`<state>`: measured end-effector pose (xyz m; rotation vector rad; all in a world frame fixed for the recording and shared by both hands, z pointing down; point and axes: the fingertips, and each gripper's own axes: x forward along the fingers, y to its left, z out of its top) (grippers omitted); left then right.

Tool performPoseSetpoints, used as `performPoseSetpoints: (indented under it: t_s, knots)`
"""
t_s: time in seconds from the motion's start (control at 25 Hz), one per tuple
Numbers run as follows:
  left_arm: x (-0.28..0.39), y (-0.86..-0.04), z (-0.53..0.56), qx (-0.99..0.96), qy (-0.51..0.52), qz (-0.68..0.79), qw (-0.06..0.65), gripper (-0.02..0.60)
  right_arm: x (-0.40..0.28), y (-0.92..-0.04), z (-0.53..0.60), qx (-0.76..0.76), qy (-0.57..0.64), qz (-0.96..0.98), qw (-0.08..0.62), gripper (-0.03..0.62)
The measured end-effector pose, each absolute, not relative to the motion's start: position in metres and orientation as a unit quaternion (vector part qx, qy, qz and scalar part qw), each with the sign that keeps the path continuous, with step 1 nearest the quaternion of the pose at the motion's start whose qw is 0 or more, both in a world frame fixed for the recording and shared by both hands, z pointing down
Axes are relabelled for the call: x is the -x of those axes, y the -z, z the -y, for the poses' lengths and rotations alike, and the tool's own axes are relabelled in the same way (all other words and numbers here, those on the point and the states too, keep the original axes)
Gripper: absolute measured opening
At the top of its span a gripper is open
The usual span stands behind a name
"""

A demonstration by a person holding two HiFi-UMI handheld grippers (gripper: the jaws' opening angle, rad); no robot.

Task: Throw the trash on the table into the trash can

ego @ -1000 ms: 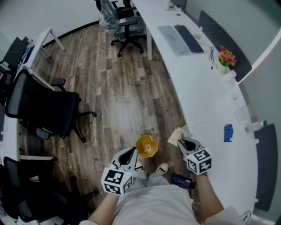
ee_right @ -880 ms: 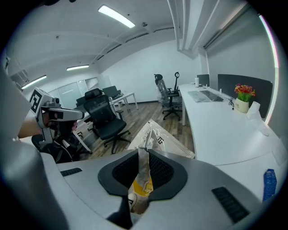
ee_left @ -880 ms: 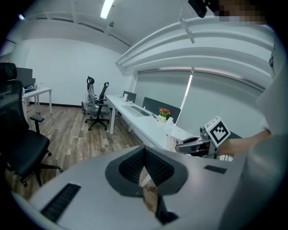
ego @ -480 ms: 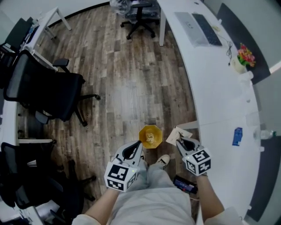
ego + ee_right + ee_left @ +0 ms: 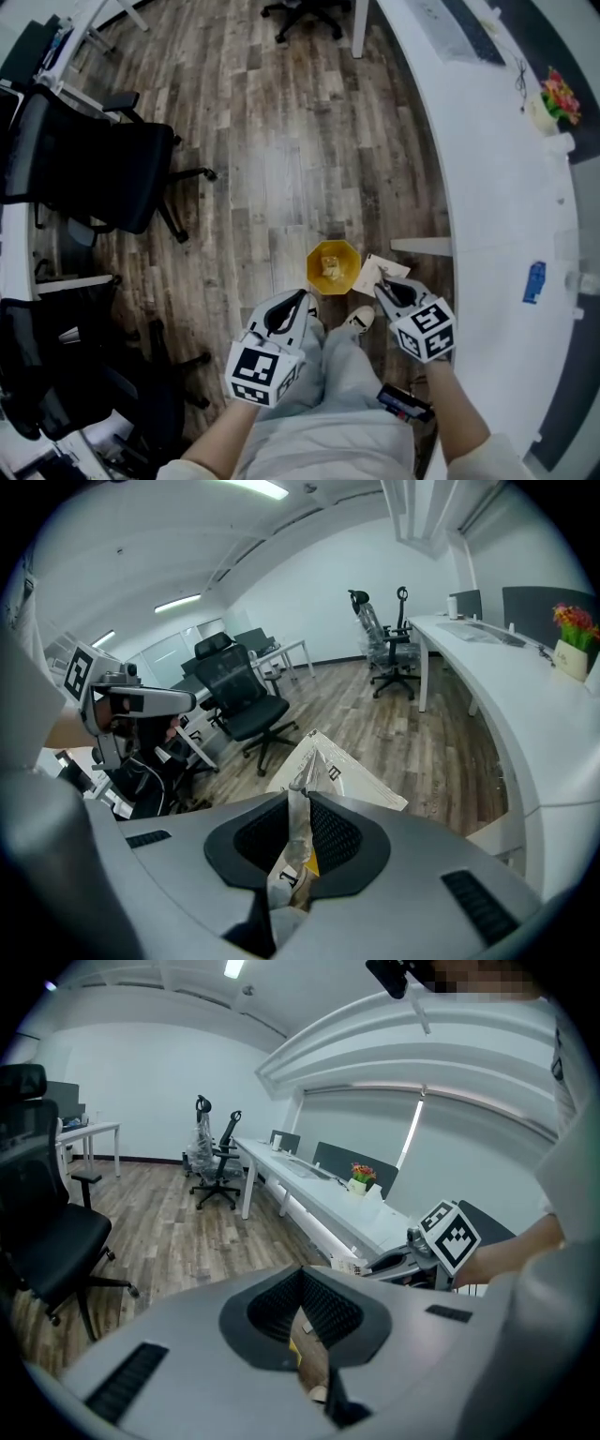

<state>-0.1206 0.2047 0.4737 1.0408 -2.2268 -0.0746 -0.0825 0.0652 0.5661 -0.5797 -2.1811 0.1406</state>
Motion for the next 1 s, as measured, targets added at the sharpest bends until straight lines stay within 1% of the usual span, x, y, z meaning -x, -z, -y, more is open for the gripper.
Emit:
performPoseSetpoints:
  t_s: [0.16,0.4,0.68,1.0]
  knots:
    - [0.12,-0.5,-0.215,-0.391,0.031,0.853,0.343,0.002,0.079,-0.6,-0.073,0.238,-0.06,0.86,0.447,0.066]
    - [0.129,-0.555,-0.227,-0.382,0.037,0.852,0.357,0.002,0.088,-0.664,-0.083,0.237,-0.066,0.854,0.459,0.066]
    - [0.128,-0.631,-0.227,-0.387,0.024,0.849,0.359,0.0,0.085,-0.748,-0.099,0.239,-0.071,0.844,0.474,0.066]
    - [0.126,-0.732,-0.218,-0.383,0.024,0.841,0.38,0.0,0.075,-0.839,-0.107,0.244,-0.079,0.837,0.484,0.066]
